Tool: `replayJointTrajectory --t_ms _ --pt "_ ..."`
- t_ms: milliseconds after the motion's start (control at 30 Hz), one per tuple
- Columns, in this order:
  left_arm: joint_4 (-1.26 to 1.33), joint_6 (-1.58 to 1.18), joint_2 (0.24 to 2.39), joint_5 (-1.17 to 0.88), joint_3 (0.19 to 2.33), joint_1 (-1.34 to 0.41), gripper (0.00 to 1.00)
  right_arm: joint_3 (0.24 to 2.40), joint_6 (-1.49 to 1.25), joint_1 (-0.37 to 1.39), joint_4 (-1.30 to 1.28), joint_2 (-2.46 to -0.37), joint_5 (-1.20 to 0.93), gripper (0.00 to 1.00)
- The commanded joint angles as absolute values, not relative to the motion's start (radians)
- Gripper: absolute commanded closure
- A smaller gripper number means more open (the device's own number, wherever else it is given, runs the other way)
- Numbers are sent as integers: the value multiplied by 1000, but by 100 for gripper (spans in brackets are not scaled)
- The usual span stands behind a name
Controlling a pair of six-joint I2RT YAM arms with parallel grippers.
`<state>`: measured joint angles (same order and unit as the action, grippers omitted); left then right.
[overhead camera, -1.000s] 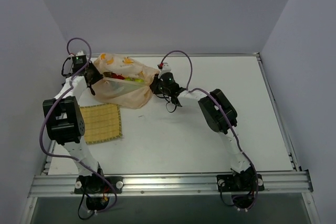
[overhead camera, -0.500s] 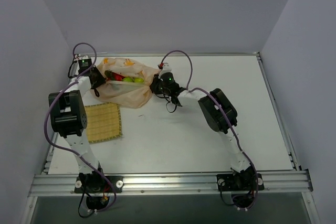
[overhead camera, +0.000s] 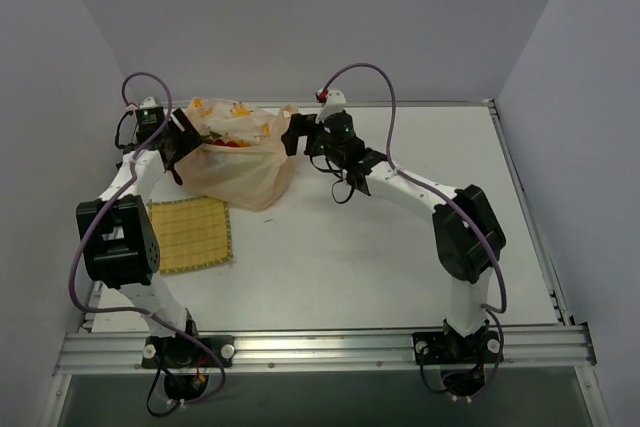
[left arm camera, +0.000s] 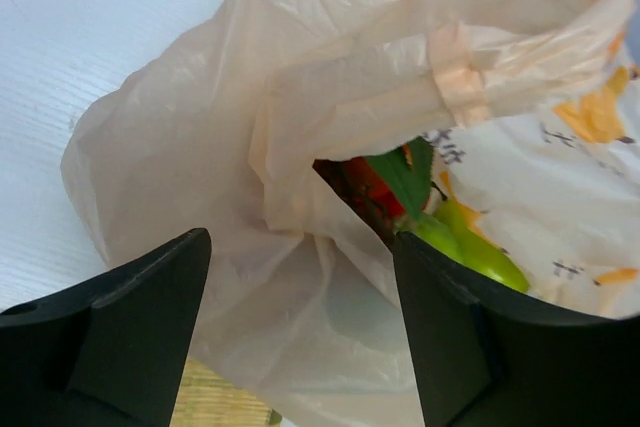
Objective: Take the fake fruits out of the plastic bag
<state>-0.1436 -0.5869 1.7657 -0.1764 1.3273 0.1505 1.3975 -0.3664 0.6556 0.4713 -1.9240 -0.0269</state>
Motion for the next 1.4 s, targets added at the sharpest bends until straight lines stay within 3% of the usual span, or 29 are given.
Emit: replayJointTrajectory --t_ms 0,100,200,233,267,300,367,400,467,567,600,667,700,800,933,1233,1367 --pt "-176 -592 1631 -209 1325 146 28 1399 -289 686 419 -1833 30 8" --pt "-201 -598 1563 -221 1301 147 23 1431 -258 704 370 -1809 46 10" --pt "-229 -610 1498 -232 1267 146 23 1483 -219 733 325 -1813 48 21" --pt "-242 -618 1479 -233 1256 146 27 1496 -204 747 322 -1824 43 43" --pt "-247 -624 1435 -229 1224 144 32 1509 -199 753 321 -1833 22 54" --pt "-236 -632 1407 -222 1201 138 37 1546 -195 758 319 -1845 12 72" --pt "-218 -658 1334 -189 1155 123 57 1597 -193 764 314 -1905 -40 84" --pt "-186 -666 1315 -172 1119 109 61 1658 -195 765 311 -1933 -75 89" --pt "-164 -673 1313 -143 1112 54 61 1733 -190 767 286 -2021 -89 90" --pt "-176 -650 1397 -74 1184 -44 47 1879 -167 769 253 -2141 -66 75" --pt "-176 -646 1423 -52 1205 -60 38 1920 -134 769 239 -2170 -60 62" --pt "-169 -653 1468 -31 1244 -81 30 2028 -91 769 219 -2253 -28 48" --pt "-138 -655 1500 -19 1246 -86 27 2061 -53 764 216 -2304 -22 35" --pt "-121 -667 1572 -9 1262 -89 23 2212 12 753 170 -2379 -31 22" --pt "-101 -666 1643 26 1276 -95 22 2312 77 744 150 -2474 -3 11" --pt "-35 -657 1729 78 1229 -97 38 2399 49 712 144 -2588 -135 5" --pt "-20 -646 1737 52 1212 -98 70 2463 14 697 147 -2646 -228 5"
